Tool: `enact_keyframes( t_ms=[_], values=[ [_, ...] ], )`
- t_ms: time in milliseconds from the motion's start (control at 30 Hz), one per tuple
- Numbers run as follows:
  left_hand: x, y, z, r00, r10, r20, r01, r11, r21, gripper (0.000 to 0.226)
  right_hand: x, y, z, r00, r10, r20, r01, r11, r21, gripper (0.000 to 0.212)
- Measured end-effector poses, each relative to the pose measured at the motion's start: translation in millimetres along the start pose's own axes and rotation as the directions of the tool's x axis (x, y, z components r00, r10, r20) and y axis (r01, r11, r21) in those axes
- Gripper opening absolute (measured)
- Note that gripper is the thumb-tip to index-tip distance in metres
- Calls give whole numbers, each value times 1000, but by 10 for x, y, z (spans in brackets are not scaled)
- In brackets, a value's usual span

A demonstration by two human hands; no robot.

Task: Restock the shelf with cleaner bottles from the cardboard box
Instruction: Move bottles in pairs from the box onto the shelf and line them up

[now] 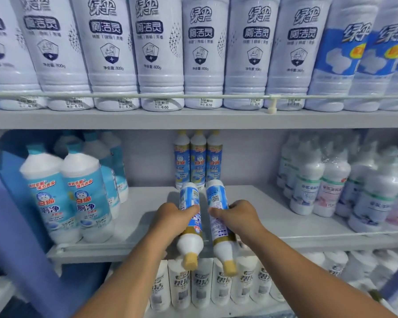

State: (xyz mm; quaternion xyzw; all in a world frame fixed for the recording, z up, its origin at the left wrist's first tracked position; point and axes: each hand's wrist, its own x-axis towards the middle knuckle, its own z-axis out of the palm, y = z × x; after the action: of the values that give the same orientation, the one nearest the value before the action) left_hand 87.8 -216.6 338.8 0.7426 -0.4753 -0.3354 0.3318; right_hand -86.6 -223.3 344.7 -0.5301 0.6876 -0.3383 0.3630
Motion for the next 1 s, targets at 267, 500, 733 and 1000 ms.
enact_keyframes(
  t_ms=[267,500,733,1000],
  values=[
    [133,-52,27,999,50,2,-49,984,170,60,167,9,105,997,58,57,-50,991,-125,45],
    [157,-105,-33,963,258,83,-270,887,375,39,186,96,148,983,-149,103,167,964,-205,45],
    [59,-722,-281,620,681,390,-783,572,246,65,6,650,-170,686,-601,410,691,715,-108,58],
    [0,-749,-195,534,795,289,-830,427,358,80,-35,755,-84,478,-804,353,878,428,-212,68]
  ],
)
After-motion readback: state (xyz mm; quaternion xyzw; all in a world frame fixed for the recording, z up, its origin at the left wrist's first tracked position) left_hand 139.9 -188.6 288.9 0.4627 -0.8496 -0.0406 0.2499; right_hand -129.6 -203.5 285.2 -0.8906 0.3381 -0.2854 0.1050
